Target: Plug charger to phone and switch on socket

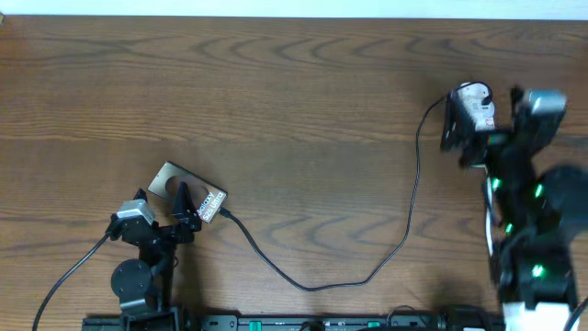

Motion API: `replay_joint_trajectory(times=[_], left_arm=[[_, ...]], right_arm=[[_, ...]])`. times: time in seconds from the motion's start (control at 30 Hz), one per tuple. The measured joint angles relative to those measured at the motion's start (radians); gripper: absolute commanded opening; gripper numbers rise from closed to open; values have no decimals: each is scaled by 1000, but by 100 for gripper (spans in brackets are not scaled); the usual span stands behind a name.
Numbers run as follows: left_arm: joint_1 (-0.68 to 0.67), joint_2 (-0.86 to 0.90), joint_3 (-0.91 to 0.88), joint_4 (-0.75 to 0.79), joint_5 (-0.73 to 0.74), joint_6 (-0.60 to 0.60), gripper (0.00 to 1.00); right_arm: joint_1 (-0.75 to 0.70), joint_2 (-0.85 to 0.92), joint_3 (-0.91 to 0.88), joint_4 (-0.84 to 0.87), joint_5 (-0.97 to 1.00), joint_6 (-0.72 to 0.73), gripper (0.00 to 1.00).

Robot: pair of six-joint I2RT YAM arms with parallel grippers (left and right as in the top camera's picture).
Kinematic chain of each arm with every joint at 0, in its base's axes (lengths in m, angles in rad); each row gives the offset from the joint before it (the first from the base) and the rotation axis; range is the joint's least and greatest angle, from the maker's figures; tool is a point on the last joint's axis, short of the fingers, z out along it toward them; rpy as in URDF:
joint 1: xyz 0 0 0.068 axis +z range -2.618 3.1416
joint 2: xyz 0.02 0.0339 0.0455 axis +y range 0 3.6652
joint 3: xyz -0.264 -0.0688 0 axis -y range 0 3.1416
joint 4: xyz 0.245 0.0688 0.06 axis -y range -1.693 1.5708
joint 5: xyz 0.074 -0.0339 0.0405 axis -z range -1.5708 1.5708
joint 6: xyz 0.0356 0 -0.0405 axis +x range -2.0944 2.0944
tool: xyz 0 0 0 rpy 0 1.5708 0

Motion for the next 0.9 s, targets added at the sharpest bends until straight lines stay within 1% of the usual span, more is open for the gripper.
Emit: replay_joint_trajectory(times=[0.03, 0.13, 0.43, 0.73, 0.9], left_arm=[[0, 0, 0, 0, 0, 0, 84], [0, 0, 0, 0, 0, 0, 84], [0, 0, 0, 0, 0, 0, 84], [0, 0, 0, 0, 0, 0, 84], [0, 0, 0, 0, 0, 0, 84]], right_arm=[[0, -64, -79, 29, 3, 0, 99], [0, -186, -221, 60, 11, 0, 99], [1, -480, -520, 87, 26, 0, 99], [1, -726, -719, 88, 51, 0, 99], [1, -766, -776, 57, 71, 0, 99]])
